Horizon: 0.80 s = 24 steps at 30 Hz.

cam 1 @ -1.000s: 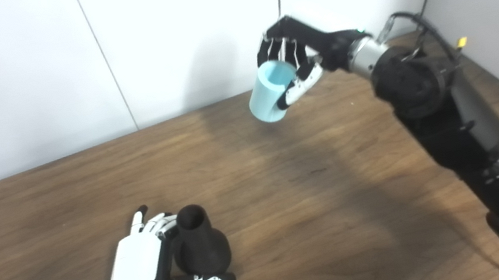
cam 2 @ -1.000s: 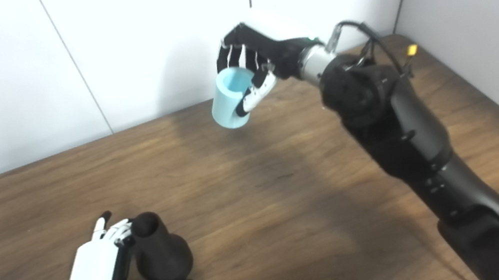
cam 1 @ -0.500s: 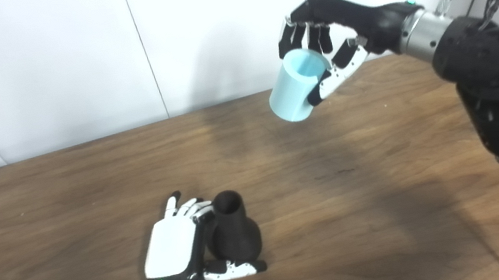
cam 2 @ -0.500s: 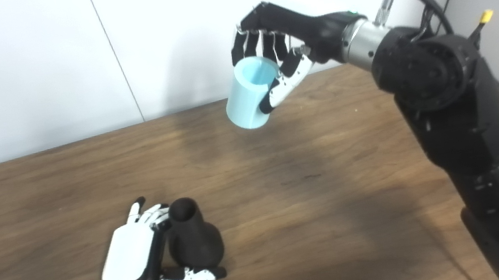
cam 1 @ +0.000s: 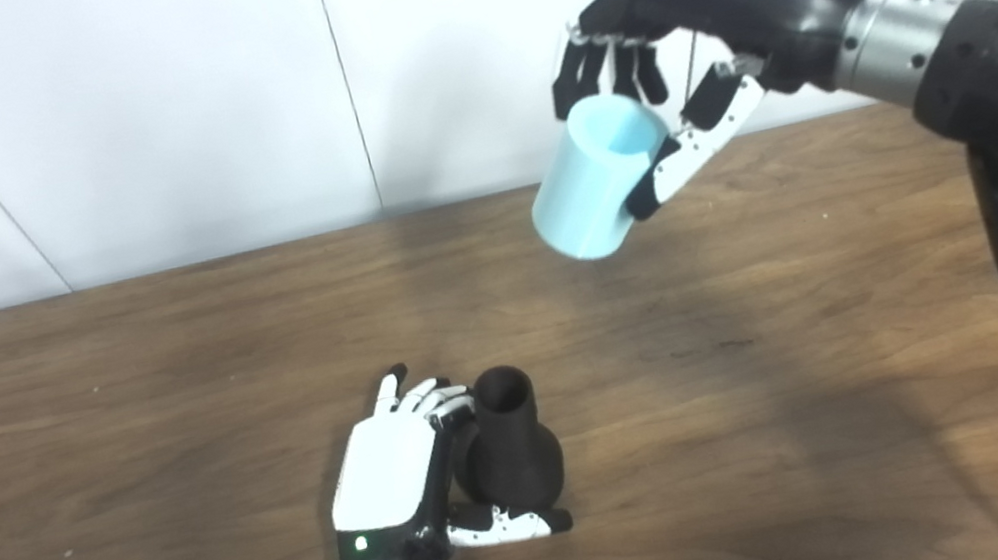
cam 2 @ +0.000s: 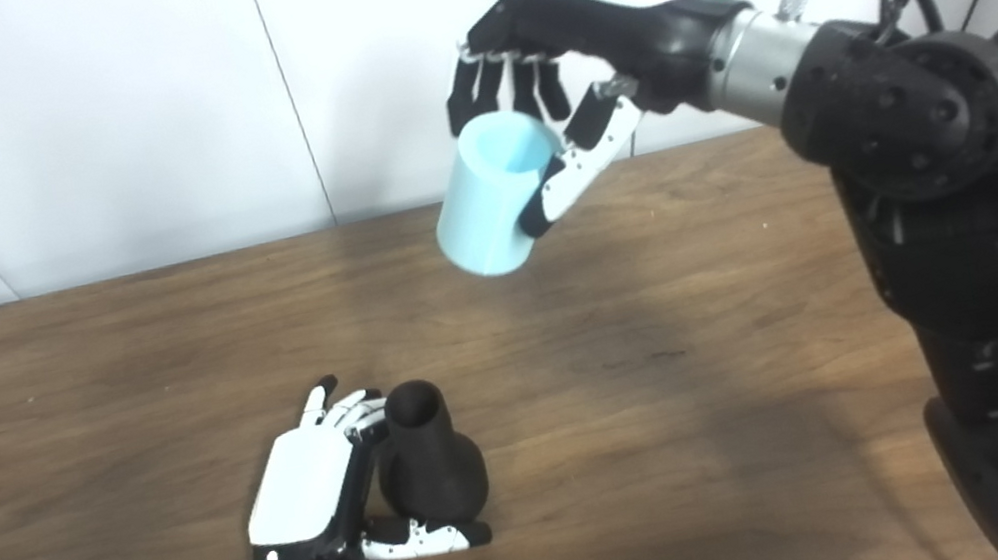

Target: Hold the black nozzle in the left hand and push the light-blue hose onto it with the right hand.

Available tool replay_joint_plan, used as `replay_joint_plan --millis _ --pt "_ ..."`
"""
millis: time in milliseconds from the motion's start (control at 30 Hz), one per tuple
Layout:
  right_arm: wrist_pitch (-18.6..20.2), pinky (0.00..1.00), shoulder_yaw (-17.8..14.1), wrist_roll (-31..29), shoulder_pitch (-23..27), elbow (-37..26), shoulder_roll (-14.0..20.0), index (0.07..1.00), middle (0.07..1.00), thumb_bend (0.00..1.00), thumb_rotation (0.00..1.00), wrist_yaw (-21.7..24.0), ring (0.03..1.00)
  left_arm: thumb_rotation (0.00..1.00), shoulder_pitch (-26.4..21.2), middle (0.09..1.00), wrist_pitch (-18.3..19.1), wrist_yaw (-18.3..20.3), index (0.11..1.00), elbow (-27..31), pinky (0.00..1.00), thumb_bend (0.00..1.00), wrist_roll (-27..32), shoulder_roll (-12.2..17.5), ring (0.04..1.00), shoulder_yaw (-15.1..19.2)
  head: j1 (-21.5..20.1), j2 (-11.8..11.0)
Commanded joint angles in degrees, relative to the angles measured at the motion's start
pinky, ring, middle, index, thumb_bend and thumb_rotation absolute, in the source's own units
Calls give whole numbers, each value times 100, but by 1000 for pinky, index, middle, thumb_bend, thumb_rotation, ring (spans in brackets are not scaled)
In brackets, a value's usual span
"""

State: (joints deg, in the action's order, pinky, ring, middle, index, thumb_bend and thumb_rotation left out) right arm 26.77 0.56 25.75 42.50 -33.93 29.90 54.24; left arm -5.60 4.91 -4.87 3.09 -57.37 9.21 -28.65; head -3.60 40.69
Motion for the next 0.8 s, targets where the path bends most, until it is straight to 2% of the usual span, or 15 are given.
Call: replay_joint_plan --millis 0,167,200,233,267,300,400,433,500,567,600,633,700,767 --pt "10 283 23 -50 344 -147 36 516 492 516 0 -64 381 50 161 759 49 261 483 -96 1000 523 -107 -93 853 -206 7 27" --pt "11 259 210 -60 297 -168 -82 522 486 515 0 52 373 50 165 760 94 250 483 -82 1000 523 -91 -114 856 -242 25 55" --pt "11 283 269 16 265 -196 -123 522 485 516 0 86 379 50 168 760 118 281 483 -59 1000 523 -87 -118 856 -249 38 73" --pt "12 379 317 122 242 -224 -168 515 478 518 0 148 391 49 172 762 135 301 483 -41 1000 523 -83 -120 858 -255 38 73" --pt "13 407 363 247 233 -253 -218 513 475 518 0 239 396 49 175 762 150 315 483 -26 1000 523 -84 -121 859 -262 45 90" --pt "14 387 424 371 238 -277 -262 513 474 519 0 337 394 49 180 762 158 320 483 -11 1000 523 -83 -120 859 -267 48 96" --pt "14 695 570 677 263 -330 -414 514 451 520 0 546 423 49 200 760 166 307 483 29 1000 523 -84 -116 855 -277 55 123" --pt "14 853 611 755 270 -342 -456 509 442 520 0 583 450 49 205 760 170 307 483 38 1000 523 -87 -113 854 -279 55 123" --pt "11 962 698 783 294 -331 -504 499 442 520 0 645 471 49 215 760 183 312 483 55 1000 523 -97 -107 854 -285 64 133" --pt "10 955 749 752 318 -296 -555 490 448 521 0 692 481 49 224 760 198 318 483 68 1000 523 -95 -106 854 -286 67 158" --pt "11 721 753 753 334 -275 -605 493 455 522 0 751 450 49 227 760 205 320 483 70 1000 523 -90 -106 854 -285 67 158" --pt "12 529 741 755 348 -268 -640 497 462 521 0 805 420 49 233 759 213 326 483 82 1000 523 -90 -108 855 -287 55 183" --pt "14 406 665 891 380 -274 -764 508 469 520 0 1018 402 49 239 759 226 329 483 99 1000 523 -98 -107 854 -296 52 191" --pt "15 338 594 1010 405 -274 -884 521 471 518 0 1179 390 49 239 758 236 332 483 106 1000 523 -100 -102 854 -306 58 198"
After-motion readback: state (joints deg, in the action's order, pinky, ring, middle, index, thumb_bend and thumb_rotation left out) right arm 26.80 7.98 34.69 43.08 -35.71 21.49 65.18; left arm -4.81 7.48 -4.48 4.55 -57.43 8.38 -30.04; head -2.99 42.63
